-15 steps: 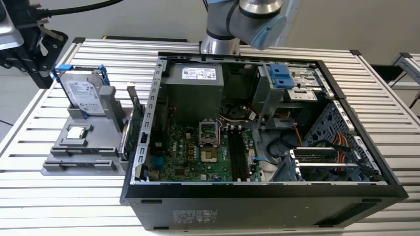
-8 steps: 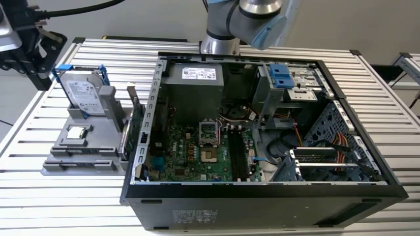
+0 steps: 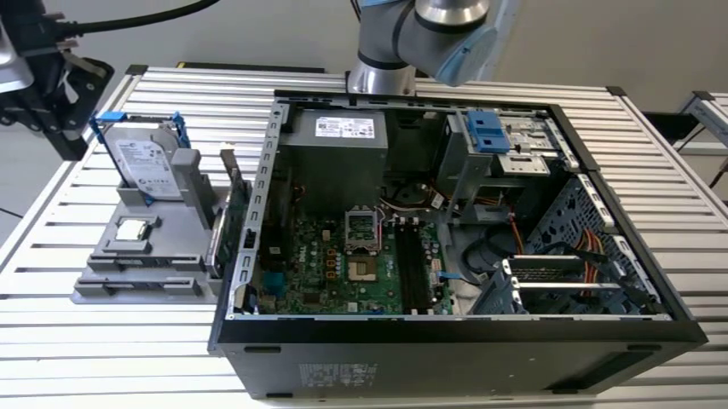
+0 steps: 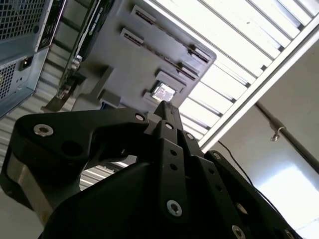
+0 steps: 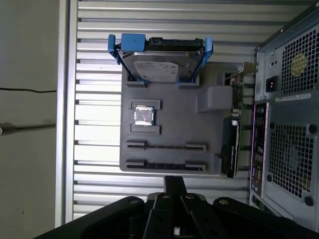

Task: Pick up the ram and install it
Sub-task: 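Reach for the ram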

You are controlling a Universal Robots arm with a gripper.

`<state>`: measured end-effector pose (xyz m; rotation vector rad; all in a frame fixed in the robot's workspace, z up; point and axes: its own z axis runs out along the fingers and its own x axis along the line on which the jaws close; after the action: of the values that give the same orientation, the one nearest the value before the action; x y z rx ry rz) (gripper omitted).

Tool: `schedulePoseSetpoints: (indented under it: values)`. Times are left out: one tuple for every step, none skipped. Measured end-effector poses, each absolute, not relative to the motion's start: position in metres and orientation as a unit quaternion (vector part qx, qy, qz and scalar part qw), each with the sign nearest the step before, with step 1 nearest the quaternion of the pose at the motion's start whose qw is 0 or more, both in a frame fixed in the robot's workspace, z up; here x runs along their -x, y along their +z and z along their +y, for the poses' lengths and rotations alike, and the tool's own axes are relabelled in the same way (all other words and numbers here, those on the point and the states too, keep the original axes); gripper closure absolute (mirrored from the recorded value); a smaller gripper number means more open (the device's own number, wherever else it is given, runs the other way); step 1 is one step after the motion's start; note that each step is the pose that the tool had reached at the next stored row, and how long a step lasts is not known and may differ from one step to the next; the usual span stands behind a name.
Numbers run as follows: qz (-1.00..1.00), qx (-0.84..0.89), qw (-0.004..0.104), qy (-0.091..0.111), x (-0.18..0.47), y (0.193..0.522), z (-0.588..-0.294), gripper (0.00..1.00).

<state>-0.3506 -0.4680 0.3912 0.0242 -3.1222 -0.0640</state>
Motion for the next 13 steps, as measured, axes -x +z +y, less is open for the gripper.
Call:
schedulePoseSetpoints:
  values:
    - [-1.000,-0.008,0.009,-0.020,0.3506,0.3912,-0.4684,1.00]
    - [-1.000,-0.008,0.009,-0.020,0.3506,0.3912,-0.4688,1.00]
    - [-1.000,-0.008,0.009,-0.020,0.3506,0.3913,-0.4693,1.00]
    - [-1.000,-0.008,0.009,-0.020,0.3506,0.3912,-0.4698,1.00]
    - [-1.000,-0.008,0.009,-0.020,0.3506,0.3912,-0.4704,1.00]
    - [-1.000,-0.008,0.009,-0.019,0.3506,0.3913,-0.4709,1.00]
    - [-1.000,-0.008,0.009,-0.019,0.3506,0.3913,-0.4714,1.00]
    - [-1.000,-0.008,0.009,-0.019,0.3506,0.3912,-0.4719,1.00]
    - [-1.000,-0.008,0.009,-0.019,0.3506,0.3912,-0.4724,1.00]
    - [-1.000,-0.008,0.009,-0.019,0.3506,0.3912,-0.4728,1.00]
    - [-1.000,-0.008,0.009,-0.019,0.3506,0.3912,-0.4733,1.00]
    - [-1.000,-0.008,0.009,-0.019,0.3506,0.3912,-0.4737,1.00]
    - [-1.000,-0.008,0.009,-0.019,0.3506,0.3912,-0.4741,1.00]
